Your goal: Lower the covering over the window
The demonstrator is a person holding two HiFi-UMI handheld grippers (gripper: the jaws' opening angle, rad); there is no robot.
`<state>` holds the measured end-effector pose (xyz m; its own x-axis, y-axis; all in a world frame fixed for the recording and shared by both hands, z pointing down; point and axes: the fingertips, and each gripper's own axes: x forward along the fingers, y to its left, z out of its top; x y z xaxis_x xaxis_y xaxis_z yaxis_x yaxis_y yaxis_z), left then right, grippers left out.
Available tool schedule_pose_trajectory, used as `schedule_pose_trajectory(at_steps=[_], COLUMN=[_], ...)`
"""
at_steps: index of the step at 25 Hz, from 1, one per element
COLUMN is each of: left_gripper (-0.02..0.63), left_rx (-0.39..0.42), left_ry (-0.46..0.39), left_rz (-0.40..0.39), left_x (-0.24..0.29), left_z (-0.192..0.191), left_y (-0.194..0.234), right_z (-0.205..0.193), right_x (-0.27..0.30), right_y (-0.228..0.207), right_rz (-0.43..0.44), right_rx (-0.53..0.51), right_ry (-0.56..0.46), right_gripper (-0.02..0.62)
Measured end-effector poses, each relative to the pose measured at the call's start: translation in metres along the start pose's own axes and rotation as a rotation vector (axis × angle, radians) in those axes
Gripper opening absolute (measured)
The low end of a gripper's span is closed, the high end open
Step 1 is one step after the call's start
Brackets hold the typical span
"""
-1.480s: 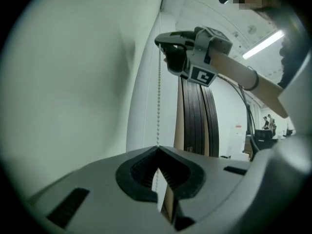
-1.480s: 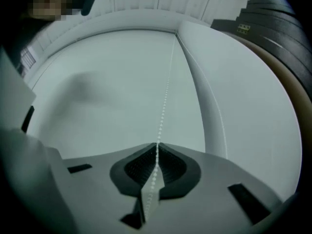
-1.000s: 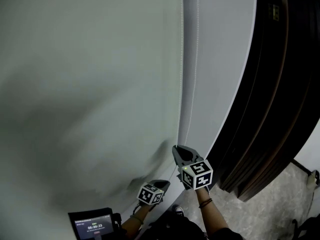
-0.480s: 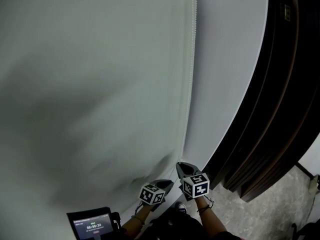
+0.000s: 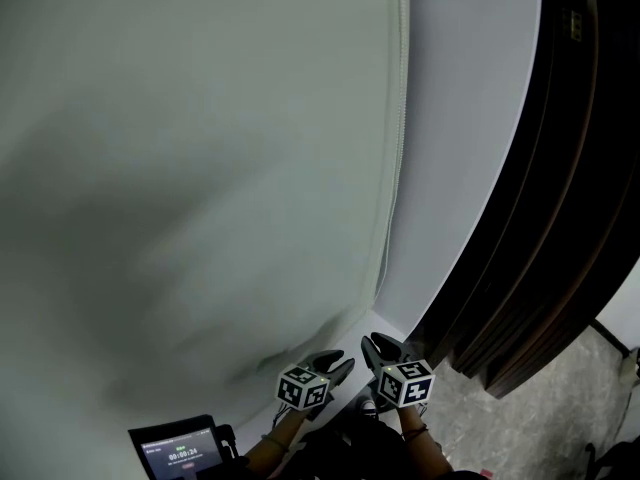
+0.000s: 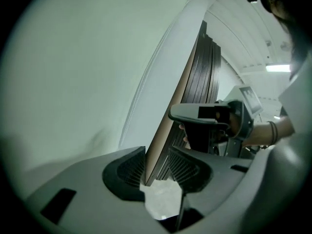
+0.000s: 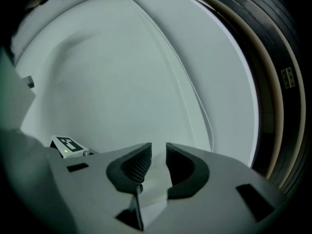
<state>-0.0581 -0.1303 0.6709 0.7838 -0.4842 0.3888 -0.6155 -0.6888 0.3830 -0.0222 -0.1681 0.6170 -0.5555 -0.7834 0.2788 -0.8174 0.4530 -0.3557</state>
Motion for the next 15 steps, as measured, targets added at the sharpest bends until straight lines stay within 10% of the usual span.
schedule_pose_trajectory(at_steps=[15], left_gripper=[0.13], left_rx=[0.036], left_ry=[-0.244], left_rz=[-0.225], left_x=[-0.027], left_z=[0.094], left_y=[-0.087], right_z=[0.038], right_x=[-0.091], right_y=[0.0], right_rz=[-0.036], right_rx=[0.148], right_ry=[-0.198], right_gripper=[0.077])
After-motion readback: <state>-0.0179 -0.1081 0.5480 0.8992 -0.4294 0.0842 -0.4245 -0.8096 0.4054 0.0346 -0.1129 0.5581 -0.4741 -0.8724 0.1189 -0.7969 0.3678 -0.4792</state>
